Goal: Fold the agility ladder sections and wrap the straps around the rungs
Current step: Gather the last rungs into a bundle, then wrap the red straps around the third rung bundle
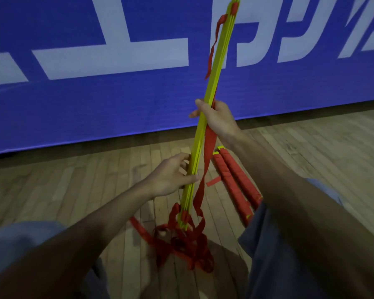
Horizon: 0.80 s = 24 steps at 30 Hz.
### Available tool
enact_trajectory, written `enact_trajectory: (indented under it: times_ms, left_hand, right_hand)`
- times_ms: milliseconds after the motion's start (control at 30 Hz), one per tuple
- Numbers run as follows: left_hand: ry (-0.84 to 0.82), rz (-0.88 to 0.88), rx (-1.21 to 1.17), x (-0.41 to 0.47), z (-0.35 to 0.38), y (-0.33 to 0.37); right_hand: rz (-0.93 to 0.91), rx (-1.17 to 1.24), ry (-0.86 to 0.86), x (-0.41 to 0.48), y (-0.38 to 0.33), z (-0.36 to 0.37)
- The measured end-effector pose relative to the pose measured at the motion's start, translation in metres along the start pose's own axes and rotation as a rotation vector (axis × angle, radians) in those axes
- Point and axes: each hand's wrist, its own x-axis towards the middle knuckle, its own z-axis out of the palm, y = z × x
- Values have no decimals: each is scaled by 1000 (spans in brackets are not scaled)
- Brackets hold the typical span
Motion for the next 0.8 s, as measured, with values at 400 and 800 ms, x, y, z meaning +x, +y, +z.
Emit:
enact_trajectory:
  times_ms: [400, 800]
  left_hand:
    - [162, 177, -422, -5, -59, 34]
    - [325, 248, -528, -18, -104, 37]
  right_hand:
    - [-22, 0, -300, -30, -13, 11]
    - [109, 35, -889, -52, 1, 26]
